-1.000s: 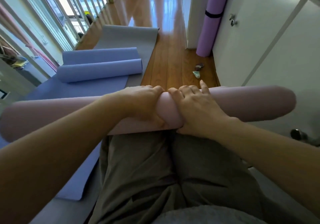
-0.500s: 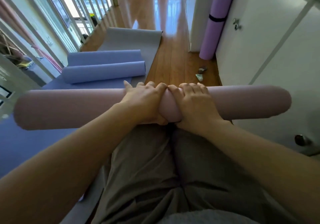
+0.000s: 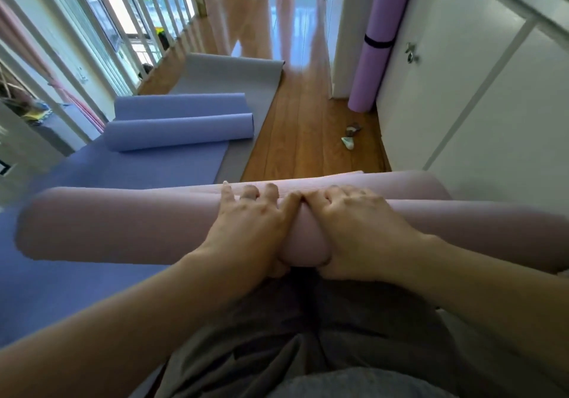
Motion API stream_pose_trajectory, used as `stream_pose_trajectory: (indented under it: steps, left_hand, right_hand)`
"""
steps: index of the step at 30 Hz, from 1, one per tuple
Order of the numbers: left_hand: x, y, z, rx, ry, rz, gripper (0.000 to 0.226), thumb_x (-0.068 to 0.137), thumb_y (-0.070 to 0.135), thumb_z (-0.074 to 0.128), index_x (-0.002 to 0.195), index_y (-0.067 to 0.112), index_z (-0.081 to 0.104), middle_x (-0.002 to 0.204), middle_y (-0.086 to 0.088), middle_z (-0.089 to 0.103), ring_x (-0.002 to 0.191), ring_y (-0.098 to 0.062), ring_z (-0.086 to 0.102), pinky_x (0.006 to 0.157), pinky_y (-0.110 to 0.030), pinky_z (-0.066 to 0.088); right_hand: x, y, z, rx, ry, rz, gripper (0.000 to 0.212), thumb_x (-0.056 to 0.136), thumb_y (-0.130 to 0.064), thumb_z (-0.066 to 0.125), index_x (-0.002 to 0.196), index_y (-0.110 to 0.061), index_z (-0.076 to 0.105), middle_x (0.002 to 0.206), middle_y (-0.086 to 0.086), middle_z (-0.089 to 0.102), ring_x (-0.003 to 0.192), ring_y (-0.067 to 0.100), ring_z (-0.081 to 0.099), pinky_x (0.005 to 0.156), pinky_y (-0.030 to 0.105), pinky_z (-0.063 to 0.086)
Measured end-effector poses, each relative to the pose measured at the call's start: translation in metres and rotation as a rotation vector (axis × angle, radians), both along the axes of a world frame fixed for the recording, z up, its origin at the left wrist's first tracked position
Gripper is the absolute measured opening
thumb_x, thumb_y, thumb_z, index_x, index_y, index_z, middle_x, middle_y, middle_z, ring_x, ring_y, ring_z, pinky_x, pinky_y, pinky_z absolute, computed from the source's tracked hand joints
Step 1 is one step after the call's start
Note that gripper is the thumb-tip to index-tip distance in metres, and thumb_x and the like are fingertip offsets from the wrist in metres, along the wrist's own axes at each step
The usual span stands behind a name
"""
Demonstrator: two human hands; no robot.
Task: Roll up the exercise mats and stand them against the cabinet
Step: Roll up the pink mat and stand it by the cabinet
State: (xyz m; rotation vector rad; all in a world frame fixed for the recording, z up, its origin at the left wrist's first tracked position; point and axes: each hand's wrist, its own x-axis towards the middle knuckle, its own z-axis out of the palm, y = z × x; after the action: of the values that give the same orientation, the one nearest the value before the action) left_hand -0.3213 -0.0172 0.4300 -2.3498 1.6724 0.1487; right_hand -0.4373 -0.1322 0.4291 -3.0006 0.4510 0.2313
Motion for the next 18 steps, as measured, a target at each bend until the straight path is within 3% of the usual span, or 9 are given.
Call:
stream_pose_trajectory:
  steps: [5,8,11,14,16,18]
  left_hand:
    - [0.02,-0.022,0.005,0.08,0.134,-0.05,0.102,0.069,0.064,0.071,0.147,0.03,0.015,0.148,-0.003,0.034,0.135,-0.026,0.033,0.113,-0.048,0.026]
    - [0.032,-0.029,0.008,0.11,0.182,-0.05,0.099,0.068,0.068,0.068,0.146,0.033,0.018,0.145,0.001,0.038,0.132,-0.023,0.038,0.111,-0.046,0.028]
    - [0.029,-0.026,-0.003,0.016,0.095,-0.089,0.101,0.069,0.073,0.062,0.148,0.031,0.014,0.144,-0.001,0.038,0.132,-0.024,0.039,0.114,-0.05,0.022]
    - [0.034,-0.027,-0.007,-0.041,0.119,-0.105,0.098,0.067,0.075,0.062,0.145,0.033,0.02,0.143,0.002,0.042,0.129,-0.021,0.043,0.109,-0.042,0.031]
    - [0.044,-0.036,-0.004,0.005,0.183,-0.094,0.091,0.071,0.067,0.067,0.145,0.034,0.024,0.141,0.003,0.044,0.126,-0.019,0.045,0.102,-0.037,0.038]
    - [0.054,-0.047,-0.002,0.062,0.237,-0.055,0.087,0.074,0.059,0.072,0.144,0.033,0.027,0.134,0.002,0.05,0.116,-0.018,0.051,0.089,-0.031,0.042]
  right_hand:
    - [0.01,-0.021,-0.007,0.148,0.036,-0.028,0.098,0.061,-0.059,0.076,0.142,-0.033,0.029,0.128,-0.007,0.051,0.113,0.015,0.05,0.095,0.036,0.046]
    - [0.024,-0.037,-0.004,0.236,0.155,-0.035,0.095,0.06,-0.058,0.079,0.138,-0.032,0.033,0.123,-0.009,0.054,0.108,0.013,0.052,0.09,0.036,0.05]
    - [0.034,-0.049,0.0,0.358,0.238,-0.046,0.089,0.064,-0.05,0.08,0.137,-0.031,0.033,0.123,-0.008,0.052,0.109,0.014,0.051,0.091,0.036,0.049]
    - [0.038,-0.054,0.004,0.404,0.279,-0.06,0.086,0.069,-0.045,0.08,0.139,-0.03,0.032,0.126,-0.008,0.049,0.115,0.015,0.049,0.092,0.034,0.047]
    - [0.034,-0.045,0.001,0.305,0.22,-0.078,0.093,0.067,-0.052,0.079,0.142,-0.032,0.028,0.131,-0.007,0.047,0.121,0.018,0.046,0.1,0.039,0.043]
    - [0.026,-0.03,-0.01,0.053,0.049,-0.078,0.102,0.064,-0.06,0.076,0.145,-0.031,0.021,0.138,-0.004,0.044,0.126,0.021,0.043,0.108,0.044,0.034]
